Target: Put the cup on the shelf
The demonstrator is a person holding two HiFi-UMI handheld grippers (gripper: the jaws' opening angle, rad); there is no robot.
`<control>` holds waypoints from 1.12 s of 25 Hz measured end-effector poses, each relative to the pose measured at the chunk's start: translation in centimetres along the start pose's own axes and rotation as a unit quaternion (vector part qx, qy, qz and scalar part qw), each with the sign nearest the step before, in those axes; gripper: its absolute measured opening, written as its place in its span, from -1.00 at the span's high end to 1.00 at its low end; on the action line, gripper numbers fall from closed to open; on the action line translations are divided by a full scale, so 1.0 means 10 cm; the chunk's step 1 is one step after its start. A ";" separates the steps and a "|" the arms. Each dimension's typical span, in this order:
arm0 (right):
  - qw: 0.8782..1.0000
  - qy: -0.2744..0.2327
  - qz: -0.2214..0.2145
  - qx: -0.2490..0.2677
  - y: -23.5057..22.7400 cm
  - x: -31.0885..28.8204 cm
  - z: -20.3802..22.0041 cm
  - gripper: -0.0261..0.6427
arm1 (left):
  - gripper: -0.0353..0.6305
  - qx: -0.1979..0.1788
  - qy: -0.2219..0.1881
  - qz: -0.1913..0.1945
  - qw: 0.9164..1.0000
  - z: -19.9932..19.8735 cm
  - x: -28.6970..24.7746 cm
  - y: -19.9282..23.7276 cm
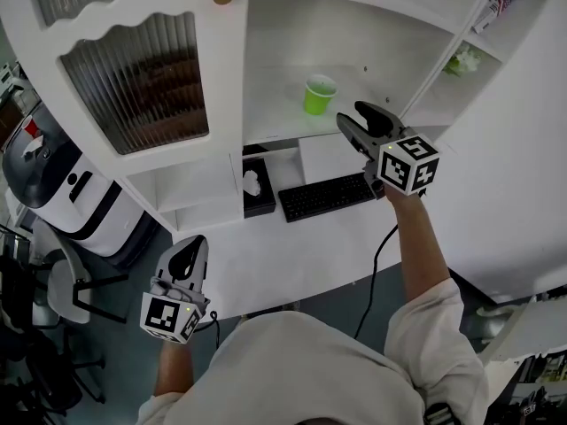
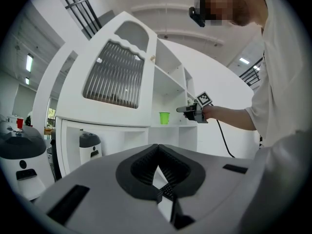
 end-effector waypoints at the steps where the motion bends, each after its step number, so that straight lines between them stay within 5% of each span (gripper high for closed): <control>1: 1.000 -0.003 0.001 0.001 0.03 0.05 -0.01 0.28 | 0.89 0.000 0.000 0.004 1.000 0.00 -0.01 -0.01; 11: 0.999 -0.032 0.021 0.011 0.26 0.60 -0.12 0.61 | 0.89 0.000 -0.003 0.047 0.999 -0.01 -0.17 -0.14; 28: 0.996 -0.042 0.075 -0.018 0.40 1.37 0.10 0.76 | 0.89 -0.005 -0.005 0.090 0.996 -0.07 -0.29 -0.26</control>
Point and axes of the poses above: the fingertips, and each gripper's own axes: x backward along the fingers, y to its left, z out of its underside, the point moved 2 cm from there along x, backward along the fingers, and after that the axes turned 6 degrees about -y, right-handed, at the moved point
